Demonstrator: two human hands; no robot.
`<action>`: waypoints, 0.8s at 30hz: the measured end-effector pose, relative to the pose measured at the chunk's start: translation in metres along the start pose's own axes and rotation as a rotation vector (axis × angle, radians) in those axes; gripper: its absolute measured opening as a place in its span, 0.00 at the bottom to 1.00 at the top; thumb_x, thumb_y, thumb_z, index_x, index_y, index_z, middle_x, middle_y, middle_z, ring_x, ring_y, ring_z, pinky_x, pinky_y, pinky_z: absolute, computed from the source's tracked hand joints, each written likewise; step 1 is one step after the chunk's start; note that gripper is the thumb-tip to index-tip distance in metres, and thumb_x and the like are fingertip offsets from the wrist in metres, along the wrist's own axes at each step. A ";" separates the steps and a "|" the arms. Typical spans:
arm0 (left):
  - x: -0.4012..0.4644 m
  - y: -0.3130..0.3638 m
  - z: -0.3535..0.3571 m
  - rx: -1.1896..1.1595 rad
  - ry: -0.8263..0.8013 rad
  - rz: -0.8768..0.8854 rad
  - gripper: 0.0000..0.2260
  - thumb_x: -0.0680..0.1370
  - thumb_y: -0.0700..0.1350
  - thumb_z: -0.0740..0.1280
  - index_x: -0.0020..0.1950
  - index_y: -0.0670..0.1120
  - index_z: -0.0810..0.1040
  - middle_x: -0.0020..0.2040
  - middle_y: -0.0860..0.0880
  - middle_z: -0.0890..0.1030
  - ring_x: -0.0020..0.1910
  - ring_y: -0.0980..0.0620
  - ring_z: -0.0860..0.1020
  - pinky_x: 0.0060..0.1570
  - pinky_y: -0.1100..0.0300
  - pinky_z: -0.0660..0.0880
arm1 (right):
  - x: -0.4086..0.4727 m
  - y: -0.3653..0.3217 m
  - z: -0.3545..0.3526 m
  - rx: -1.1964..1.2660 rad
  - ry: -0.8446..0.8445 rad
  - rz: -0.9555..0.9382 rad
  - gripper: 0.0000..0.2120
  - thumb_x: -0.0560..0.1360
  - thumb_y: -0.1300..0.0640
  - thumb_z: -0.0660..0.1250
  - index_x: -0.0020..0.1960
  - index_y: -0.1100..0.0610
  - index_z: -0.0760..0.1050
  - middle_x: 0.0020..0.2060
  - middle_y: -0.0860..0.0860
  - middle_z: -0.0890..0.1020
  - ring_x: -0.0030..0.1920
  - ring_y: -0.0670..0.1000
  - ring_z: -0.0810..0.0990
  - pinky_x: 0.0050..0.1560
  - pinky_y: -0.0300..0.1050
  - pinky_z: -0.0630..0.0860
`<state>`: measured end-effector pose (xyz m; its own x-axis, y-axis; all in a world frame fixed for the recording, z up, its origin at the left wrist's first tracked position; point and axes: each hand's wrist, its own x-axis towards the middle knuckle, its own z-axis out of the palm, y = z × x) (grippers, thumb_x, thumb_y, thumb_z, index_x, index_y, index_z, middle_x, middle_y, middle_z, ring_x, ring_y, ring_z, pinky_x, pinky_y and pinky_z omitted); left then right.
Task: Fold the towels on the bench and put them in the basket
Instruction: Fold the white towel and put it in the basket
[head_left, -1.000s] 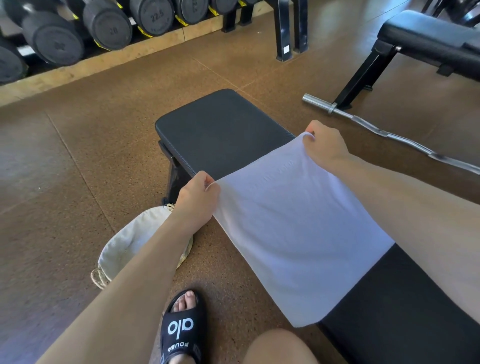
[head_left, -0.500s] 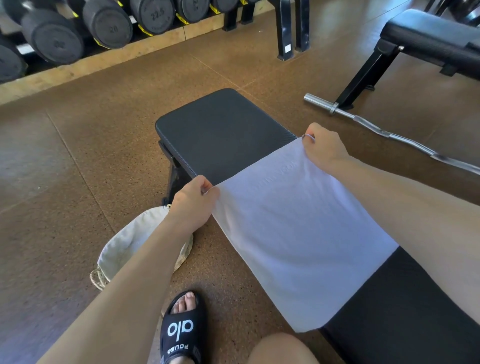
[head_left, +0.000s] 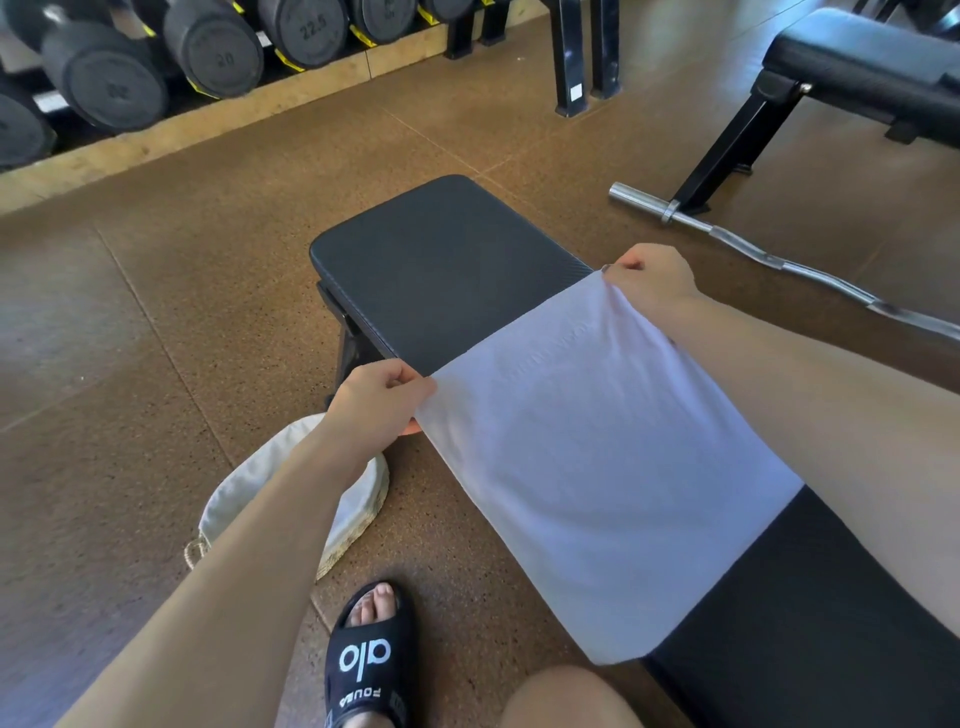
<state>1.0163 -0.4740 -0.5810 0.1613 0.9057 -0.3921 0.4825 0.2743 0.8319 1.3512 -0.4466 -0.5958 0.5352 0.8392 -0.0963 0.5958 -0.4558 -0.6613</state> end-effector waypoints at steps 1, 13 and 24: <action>0.000 0.000 -0.001 0.011 0.004 -0.001 0.07 0.79 0.43 0.68 0.43 0.42 0.81 0.46 0.49 0.84 0.47 0.52 0.83 0.49 0.57 0.82 | 0.000 0.000 0.001 0.026 0.004 0.020 0.07 0.77 0.55 0.65 0.49 0.57 0.80 0.46 0.51 0.81 0.45 0.49 0.79 0.37 0.41 0.70; 0.000 -0.002 -0.003 0.335 0.124 0.143 0.08 0.77 0.45 0.69 0.39 0.46 0.79 0.38 0.48 0.79 0.36 0.51 0.76 0.32 0.60 0.69 | -0.008 0.004 0.006 0.012 0.087 -0.096 0.08 0.81 0.53 0.63 0.43 0.54 0.72 0.37 0.47 0.74 0.37 0.46 0.72 0.35 0.42 0.66; -0.002 0.001 0.008 0.603 0.218 0.388 0.09 0.78 0.40 0.64 0.58 0.45 0.75 0.49 0.46 0.77 0.50 0.45 0.75 0.46 0.51 0.74 | -0.007 0.007 -0.017 -0.048 -0.028 -0.076 0.11 0.79 0.47 0.65 0.52 0.55 0.77 0.48 0.48 0.79 0.50 0.50 0.76 0.43 0.43 0.69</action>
<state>1.0232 -0.4778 -0.5827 0.2722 0.9619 0.0242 0.8242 -0.2460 0.5101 1.3617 -0.4610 -0.5877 0.4705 0.8797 -0.0685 0.6626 -0.4035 -0.6310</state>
